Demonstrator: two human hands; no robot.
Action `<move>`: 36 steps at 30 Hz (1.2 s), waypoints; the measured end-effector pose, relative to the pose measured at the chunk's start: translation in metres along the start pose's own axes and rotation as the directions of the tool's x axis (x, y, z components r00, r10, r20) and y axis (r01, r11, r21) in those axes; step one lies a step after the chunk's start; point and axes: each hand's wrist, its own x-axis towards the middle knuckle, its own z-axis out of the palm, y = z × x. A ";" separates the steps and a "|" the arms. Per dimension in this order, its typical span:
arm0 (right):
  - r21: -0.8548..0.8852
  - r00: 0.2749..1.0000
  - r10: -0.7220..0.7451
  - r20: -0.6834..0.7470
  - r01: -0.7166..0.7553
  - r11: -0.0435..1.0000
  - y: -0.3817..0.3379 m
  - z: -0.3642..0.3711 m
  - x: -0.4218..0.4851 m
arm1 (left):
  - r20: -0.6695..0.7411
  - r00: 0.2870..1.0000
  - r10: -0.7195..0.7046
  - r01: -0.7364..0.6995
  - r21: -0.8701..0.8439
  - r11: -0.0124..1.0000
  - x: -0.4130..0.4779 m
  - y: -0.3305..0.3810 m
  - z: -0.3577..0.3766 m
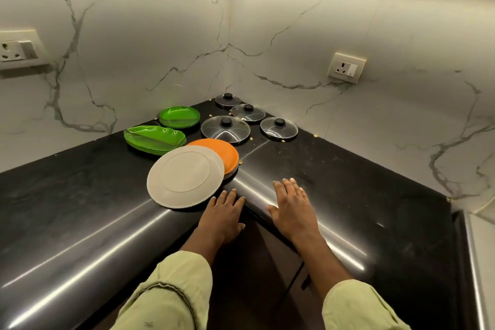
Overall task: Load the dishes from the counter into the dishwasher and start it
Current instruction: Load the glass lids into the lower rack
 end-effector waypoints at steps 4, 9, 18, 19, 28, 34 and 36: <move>-0.044 0.999 0.020 0.034 -0.019 0.999 0.019 0.010 0.050 | -0.003 1.000 0.030 -0.030 -0.032 0.999 0.060 -0.010 -0.005; -0.098 0.995 0.034 0.098 -0.025 0.995 0.029 0.018 0.118 | 0.028 0.998 0.047 -0.044 -0.095 0.994 0.131 -0.020 -0.007; -0.144 0.979 0.015 0.205 0.015 0.990 0.038 0.049 0.204 | 0.256 0.959 0.119 -0.097 -0.099 0.990 0.219 -0.035 0.011; -0.148 0.977 0.004 0.212 0.029 0.989 0.040 0.052 0.213 | 0.269 0.956 0.118 -0.093 -0.105 0.990 0.228 -0.035 0.010; -0.183 0.936 -0.236 0.261 0.288 0.940 0.053 0.083 0.317 | 0.466 0.885 -0.003 0.035 -0.060 0.998 0.285 -0.017 -0.001; -0.260 0.813 -0.516 0.271 0.577 0.774 0.036 0.115 0.385 | 0.492 0.865 -0.101 0.106 0.019 0.994 0.302 -0.004 -0.002; -0.282 0.759 -0.583 0.291 0.650 0.706 0.026 0.122 0.402 | 0.516 0.848 -0.121 0.110 0.051 0.993 0.303 -0.001 -0.003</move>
